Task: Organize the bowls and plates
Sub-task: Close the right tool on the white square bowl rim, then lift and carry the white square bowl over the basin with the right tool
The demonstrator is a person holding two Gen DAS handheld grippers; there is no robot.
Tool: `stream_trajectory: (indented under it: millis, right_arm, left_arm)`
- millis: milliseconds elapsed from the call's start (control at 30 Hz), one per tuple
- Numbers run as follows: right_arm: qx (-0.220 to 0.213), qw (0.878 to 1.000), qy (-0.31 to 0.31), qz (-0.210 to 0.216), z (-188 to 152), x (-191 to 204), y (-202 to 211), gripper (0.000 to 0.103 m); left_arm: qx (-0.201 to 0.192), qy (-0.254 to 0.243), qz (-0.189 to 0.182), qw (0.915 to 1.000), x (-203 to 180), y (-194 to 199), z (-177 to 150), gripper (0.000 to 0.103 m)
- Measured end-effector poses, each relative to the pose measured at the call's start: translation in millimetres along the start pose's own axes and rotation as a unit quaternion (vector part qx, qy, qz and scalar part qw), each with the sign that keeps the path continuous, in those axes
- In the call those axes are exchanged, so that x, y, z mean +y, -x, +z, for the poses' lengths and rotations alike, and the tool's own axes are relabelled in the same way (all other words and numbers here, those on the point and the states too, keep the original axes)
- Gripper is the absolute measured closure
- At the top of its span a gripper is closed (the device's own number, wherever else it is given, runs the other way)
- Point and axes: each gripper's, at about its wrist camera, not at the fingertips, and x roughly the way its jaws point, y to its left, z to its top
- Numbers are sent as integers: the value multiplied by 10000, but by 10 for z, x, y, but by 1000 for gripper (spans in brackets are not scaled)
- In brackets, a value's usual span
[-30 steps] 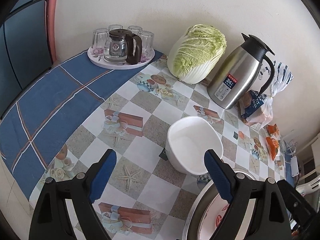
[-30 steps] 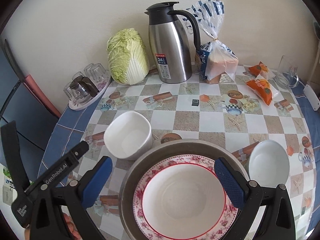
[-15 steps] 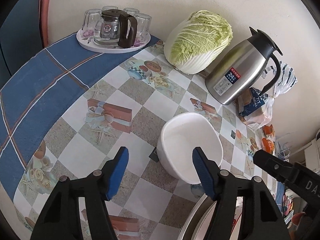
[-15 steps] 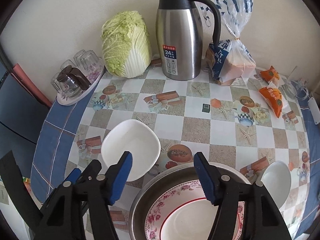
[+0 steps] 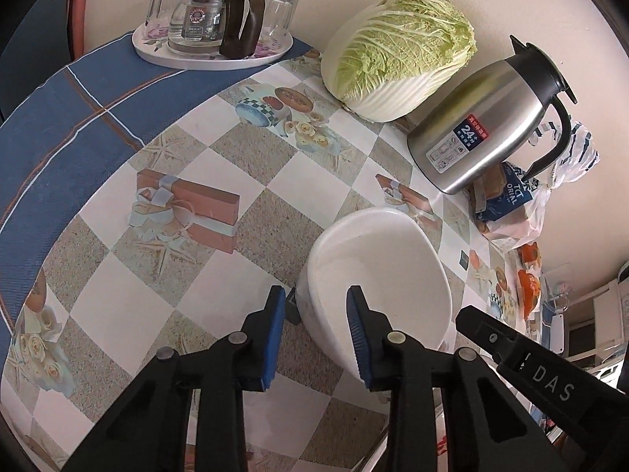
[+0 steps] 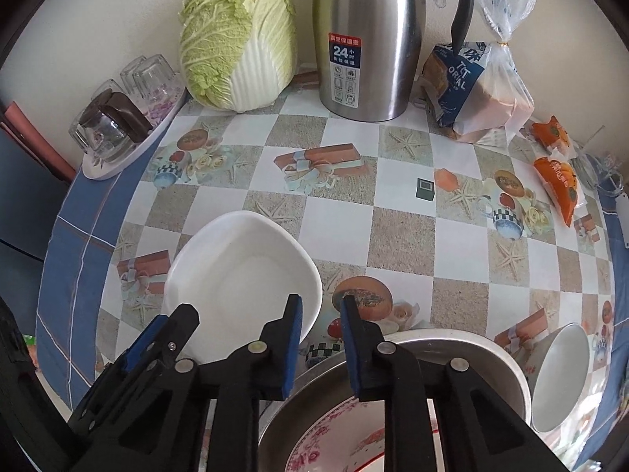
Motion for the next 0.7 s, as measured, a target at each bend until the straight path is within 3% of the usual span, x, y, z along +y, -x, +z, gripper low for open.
stream_trajectory:
  millis: [300, 700]
  right_arm:
    - [134, 9999, 7, 1, 53, 10, -235, 92]
    - [197, 9998, 1, 37, 46, 41, -346, 94]
  left_arm:
    - [48, 83, -86, 9999, 31, -130, 37, 86]
    - [-105, -33, -87, 9999, 17, -122, 42, 88]
